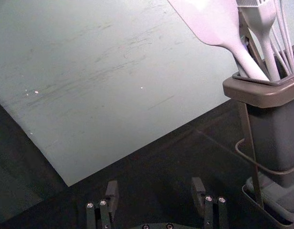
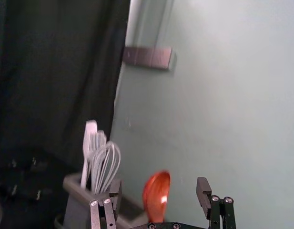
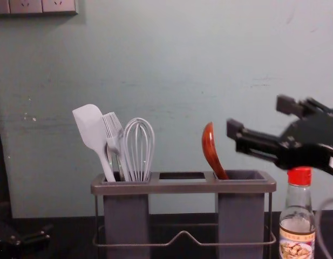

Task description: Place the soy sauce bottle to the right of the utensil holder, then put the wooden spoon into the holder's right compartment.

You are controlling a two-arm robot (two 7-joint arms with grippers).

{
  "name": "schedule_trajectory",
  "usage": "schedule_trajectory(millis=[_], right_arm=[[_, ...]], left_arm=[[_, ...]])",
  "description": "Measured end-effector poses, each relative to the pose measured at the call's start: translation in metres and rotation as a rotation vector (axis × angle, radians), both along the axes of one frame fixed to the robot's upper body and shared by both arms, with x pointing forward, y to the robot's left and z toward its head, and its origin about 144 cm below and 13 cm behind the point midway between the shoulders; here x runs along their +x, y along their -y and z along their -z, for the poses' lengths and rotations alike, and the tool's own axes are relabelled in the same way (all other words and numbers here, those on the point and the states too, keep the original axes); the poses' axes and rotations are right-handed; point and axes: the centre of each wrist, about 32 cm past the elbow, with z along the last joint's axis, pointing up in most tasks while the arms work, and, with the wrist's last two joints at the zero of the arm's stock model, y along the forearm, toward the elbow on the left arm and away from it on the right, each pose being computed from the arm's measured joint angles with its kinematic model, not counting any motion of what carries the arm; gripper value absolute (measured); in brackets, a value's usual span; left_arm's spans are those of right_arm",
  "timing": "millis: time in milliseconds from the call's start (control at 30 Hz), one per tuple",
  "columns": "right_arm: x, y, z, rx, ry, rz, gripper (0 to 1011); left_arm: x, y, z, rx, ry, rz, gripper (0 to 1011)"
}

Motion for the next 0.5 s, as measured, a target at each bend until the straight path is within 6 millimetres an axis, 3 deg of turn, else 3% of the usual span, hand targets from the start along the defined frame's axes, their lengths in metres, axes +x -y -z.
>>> schedule_trajectory(millis=[267, 500], right_arm=[[-0.042, 0.006, -0.001, -0.052, -0.131, 0.069, 1002], [-0.071, 0.014, 0.015, -0.052, -0.202, 0.11, 1003]], left_arm=[[0.0, 0.0, 0.0, 0.0, 0.0, 0.0, 1005], [0.0, 0.0, 0.0, 0.0, 0.0, 0.0, 1005]])
